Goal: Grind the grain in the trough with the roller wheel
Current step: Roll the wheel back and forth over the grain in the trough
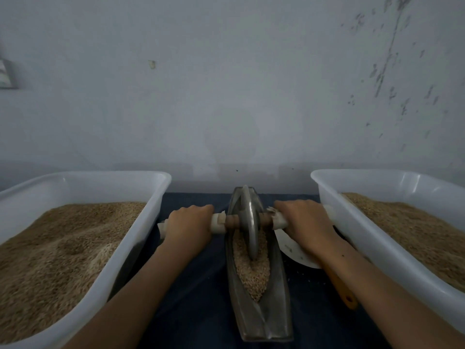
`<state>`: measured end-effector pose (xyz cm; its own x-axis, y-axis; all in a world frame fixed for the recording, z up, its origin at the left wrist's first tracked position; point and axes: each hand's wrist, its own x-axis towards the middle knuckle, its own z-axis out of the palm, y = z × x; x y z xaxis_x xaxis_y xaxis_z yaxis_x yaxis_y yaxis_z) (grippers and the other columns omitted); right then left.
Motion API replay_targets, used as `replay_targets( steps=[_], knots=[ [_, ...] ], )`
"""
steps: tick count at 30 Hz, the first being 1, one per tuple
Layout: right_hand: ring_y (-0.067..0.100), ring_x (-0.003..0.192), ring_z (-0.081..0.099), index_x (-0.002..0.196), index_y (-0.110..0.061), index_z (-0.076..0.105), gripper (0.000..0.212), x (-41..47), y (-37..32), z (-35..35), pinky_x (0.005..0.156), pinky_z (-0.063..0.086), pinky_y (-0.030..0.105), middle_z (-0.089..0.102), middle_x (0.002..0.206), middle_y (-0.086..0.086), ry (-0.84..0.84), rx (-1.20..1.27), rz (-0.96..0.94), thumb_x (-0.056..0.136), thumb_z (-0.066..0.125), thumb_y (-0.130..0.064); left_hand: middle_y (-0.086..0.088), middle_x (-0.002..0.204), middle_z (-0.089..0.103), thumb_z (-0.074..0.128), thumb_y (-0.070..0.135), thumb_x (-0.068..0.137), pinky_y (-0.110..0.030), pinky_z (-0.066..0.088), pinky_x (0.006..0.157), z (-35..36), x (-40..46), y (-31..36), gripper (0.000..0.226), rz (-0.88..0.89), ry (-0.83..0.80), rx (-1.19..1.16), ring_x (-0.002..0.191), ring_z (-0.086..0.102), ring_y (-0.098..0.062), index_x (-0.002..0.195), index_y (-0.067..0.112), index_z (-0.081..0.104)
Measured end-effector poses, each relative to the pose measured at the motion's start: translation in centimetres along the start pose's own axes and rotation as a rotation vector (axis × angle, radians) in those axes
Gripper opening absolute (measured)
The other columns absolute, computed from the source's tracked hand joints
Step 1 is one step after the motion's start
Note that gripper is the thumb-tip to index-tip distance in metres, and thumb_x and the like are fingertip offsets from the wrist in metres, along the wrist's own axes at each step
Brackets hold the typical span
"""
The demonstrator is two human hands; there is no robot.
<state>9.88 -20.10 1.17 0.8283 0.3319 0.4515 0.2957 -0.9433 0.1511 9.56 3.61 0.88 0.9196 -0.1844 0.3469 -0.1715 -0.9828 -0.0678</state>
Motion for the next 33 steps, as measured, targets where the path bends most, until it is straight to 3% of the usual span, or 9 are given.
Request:
replay_targets(
  steps=[4,10,13,16,19,24,28,31,33],
  knots=[
    [0.019,0.089,0.061,0.093,-0.029,0.052,0.005,-0.2,0.3,0.0,0.066,0.035,0.029,0.065,0.094,-0.006,-0.029,0.051,0.012,0.089,0.054,-0.028,0.003,0.096,0.062,0.053,0.034,0.090,-0.028,0.041,0.069,0.0,0.1,-0.1,0.016,0.050,0.034,0.030,0.085,0.060,-0.017,0.099,0.023,0.048],
    [0.015,0.080,0.058,0.087,-0.035,0.052,0.013,0.1,0.1,-2.8,0.066,0.038,0.028,0.060,0.085,-0.007,-0.333,0.090,-0.046,0.084,0.060,-0.025,0.005,0.090,0.058,0.066,0.035,0.080,-0.028,0.046,0.074,-0.8,0.4,-0.8,0.027,0.039,-0.310,-0.027,0.082,0.057,-0.014,0.102,0.022,0.058],
    [0.013,0.077,0.055,0.087,-0.036,0.052,0.017,0.2,0.1,-3.2,0.066,0.039,0.027,0.056,0.081,-0.009,-0.395,0.086,-0.047,0.084,0.062,-0.023,0.006,0.086,0.055,0.067,0.035,0.079,-0.027,0.044,0.073,-0.9,0.5,-0.8,0.029,0.037,-0.364,-0.043,0.078,0.054,-0.013,0.103,0.021,0.058],
    [0.015,0.081,0.059,0.088,-0.033,0.054,0.011,0.1,0.1,-2.5,0.068,0.044,0.029,0.062,0.086,-0.008,-0.324,0.085,-0.020,0.086,0.059,-0.024,0.003,0.092,0.061,0.065,0.034,0.081,-0.028,0.045,0.072,-0.9,0.4,-0.6,0.026,0.027,-0.312,-0.010,0.084,0.058,-0.016,0.102,0.022,0.057],
    [0.018,0.086,0.061,0.092,-0.030,0.055,0.006,-0.1,0.1,-1.2,0.073,0.048,0.032,0.065,0.092,-0.006,-0.157,0.071,0.006,0.088,0.055,-0.025,0.001,0.098,0.062,0.057,0.033,0.086,-0.030,0.045,0.073,-0.5,0.1,-0.4,0.016,0.030,-0.140,0.003,0.088,0.060,-0.019,0.097,0.023,0.052],
    [0.021,0.088,0.062,0.093,-0.026,0.055,0.005,-0.2,0.0,0.1,0.063,0.037,0.030,0.066,0.092,-0.004,0.004,0.032,0.035,0.089,0.053,-0.023,0.003,0.093,0.062,0.054,0.035,0.089,-0.028,0.037,0.064,0.3,-0.1,-0.1,0.017,0.035,0.078,0.026,0.083,0.060,-0.018,0.098,0.022,0.046],
    [0.019,0.085,0.060,0.087,-0.030,0.051,0.003,0.1,0.2,-0.7,0.063,0.038,0.030,0.064,0.090,-0.005,-0.107,-0.019,-0.007,0.087,0.054,-0.028,0.003,0.091,0.062,0.058,0.036,0.085,-0.029,0.044,0.070,0.2,0.2,-0.7,0.016,0.013,-0.101,-0.033,0.080,0.058,-0.016,0.094,0.024,0.053],
    [0.016,0.085,0.060,0.090,-0.033,0.056,0.010,0.3,0.3,-2.1,0.065,0.041,0.029,0.065,0.092,-0.006,-0.303,0.042,-0.024,0.084,0.060,-0.026,0.008,0.075,0.051,0.063,0.036,0.081,-0.028,0.043,0.069,-0.4,0.5,-0.8,0.020,0.003,-0.282,-0.031,0.074,0.053,-0.013,0.094,0.023,0.055],
    [0.015,0.085,0.062,0.097,-0.035,0.060,0.018,0.3,0.4,-2.8,0.069,0.046,0.029,0.066,0.092,-0.006,-0.415,0.083,-0.022,0.082,0.064,-0.026,0.010,0.070,0.046,0.064,0.036,0.080,-0.028,0.043,0.068,-0.5,0.6,-0.8,0.020,0.017,-0.317,-0.017,0.072,0.052,-0.012,0.088,0.025,0.050]
  ],
)
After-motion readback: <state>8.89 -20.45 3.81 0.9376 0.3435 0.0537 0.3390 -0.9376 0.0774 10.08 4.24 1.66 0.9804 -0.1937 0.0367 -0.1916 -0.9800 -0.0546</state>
